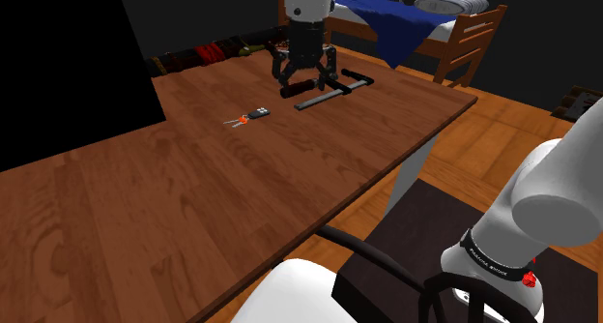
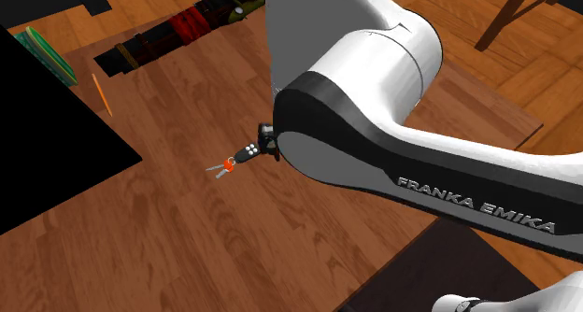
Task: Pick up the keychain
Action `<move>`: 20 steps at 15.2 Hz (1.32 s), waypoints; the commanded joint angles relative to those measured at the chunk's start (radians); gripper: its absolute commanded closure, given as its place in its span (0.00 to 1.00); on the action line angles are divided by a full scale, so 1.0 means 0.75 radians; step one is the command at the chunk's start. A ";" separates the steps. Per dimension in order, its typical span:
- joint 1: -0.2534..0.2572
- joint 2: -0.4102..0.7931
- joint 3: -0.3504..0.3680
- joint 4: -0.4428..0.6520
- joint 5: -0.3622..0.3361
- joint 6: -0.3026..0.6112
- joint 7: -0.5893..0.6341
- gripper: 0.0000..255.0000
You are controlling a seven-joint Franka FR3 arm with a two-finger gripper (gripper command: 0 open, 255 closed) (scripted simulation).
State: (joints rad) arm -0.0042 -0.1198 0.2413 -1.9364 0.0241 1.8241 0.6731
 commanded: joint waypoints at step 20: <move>0.086 0.594 0.041 0.501 -0.136 0.050 0.406 1.00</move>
State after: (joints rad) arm 0.0608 0.3260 0.2724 -1.5578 -0.0783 1.8595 0.9782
